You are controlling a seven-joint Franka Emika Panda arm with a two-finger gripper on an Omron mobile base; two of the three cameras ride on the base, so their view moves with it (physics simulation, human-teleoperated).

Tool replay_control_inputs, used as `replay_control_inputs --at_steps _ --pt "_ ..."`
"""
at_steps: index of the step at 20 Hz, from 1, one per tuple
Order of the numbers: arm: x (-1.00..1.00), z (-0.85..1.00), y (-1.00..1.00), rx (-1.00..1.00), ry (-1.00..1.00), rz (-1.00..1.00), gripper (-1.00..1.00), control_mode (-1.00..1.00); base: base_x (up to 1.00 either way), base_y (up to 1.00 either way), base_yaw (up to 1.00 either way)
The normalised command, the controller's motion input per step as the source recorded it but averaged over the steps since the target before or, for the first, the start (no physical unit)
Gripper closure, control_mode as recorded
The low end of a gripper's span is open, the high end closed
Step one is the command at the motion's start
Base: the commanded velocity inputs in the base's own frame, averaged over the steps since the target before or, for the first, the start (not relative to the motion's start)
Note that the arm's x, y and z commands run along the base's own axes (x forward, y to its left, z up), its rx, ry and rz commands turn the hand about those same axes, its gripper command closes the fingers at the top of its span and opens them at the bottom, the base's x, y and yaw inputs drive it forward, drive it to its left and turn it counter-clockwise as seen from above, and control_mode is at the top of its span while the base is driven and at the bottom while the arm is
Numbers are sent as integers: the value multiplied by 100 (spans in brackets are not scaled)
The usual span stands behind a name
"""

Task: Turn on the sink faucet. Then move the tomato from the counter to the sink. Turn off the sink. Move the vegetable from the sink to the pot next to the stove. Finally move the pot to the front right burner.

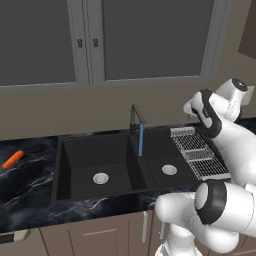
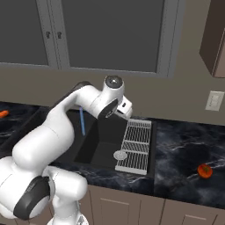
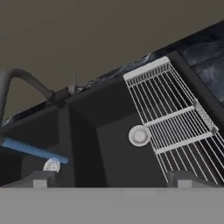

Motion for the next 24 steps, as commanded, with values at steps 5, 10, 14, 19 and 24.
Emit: replay_control_inputs --at_steps 5,10,14,19,24 --pt "-53 -31 -83 2 11 -27 -100 -100 0 0 0" --pt "-44 -58 -86 4 0 -25 -100 -100 0 0 0" --pt "-38 -45 -100 10 1 -31 -100 -100 0 0 0" --pt "-22 -32 -100 15 13 -31 -100 -100 0 0 0" --pt "-20 -38 -96 12 7 -27 -100 -100 0 0 0"
